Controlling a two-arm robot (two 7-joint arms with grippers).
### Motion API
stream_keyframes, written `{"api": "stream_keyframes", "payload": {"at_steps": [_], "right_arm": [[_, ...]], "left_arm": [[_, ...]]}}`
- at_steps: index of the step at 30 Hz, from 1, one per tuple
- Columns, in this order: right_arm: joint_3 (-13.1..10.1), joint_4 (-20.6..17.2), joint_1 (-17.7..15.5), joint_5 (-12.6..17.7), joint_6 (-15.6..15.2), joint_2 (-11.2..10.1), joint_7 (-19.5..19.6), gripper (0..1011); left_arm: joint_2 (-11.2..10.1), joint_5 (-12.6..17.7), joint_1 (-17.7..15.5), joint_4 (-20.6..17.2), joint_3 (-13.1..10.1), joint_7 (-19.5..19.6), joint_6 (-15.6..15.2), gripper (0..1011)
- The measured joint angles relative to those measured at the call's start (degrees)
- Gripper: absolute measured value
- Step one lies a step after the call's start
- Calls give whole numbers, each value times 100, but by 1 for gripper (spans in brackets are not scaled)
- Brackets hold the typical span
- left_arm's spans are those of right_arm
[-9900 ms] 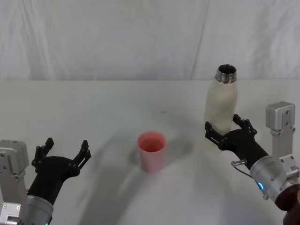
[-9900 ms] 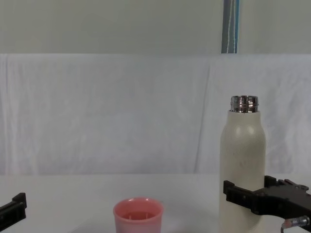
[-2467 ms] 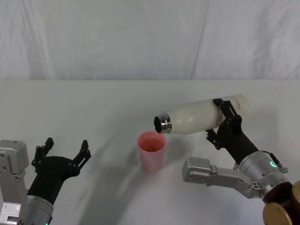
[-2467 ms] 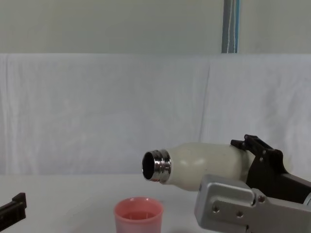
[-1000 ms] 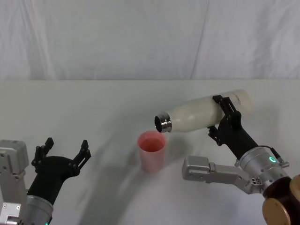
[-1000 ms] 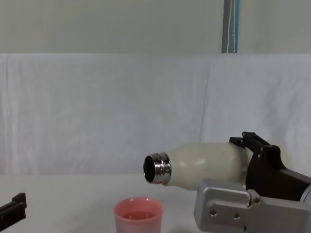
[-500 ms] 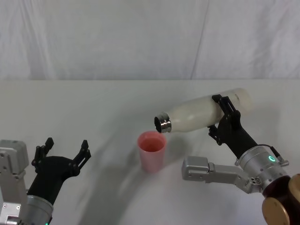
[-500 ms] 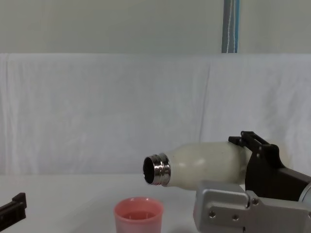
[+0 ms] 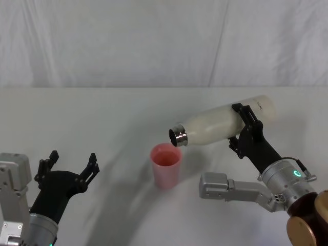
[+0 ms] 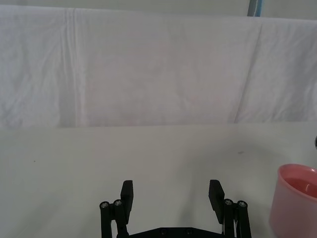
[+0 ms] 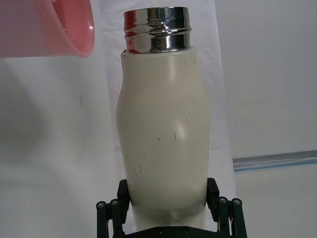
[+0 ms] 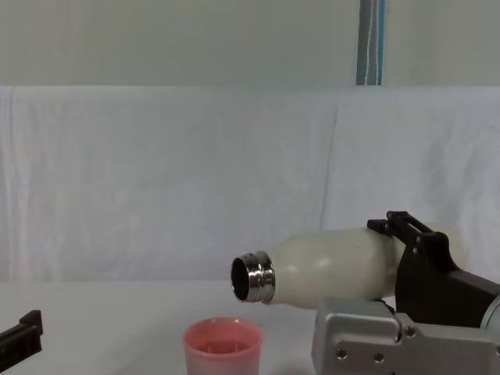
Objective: Grasp the thermos with one hand and pour water into the cup lid.
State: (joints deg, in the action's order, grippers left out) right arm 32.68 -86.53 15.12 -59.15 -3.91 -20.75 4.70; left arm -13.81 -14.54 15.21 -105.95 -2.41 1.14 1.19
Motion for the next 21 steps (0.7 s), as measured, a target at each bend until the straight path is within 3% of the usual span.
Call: {"api": "stream_keyframes", "payload": {"at_steps": [21], "right_arm": [[55,-8,15,-149,-56,-45,77,950]], "left_arm": [[0,0,0,0,0,0,0,1001]]}}
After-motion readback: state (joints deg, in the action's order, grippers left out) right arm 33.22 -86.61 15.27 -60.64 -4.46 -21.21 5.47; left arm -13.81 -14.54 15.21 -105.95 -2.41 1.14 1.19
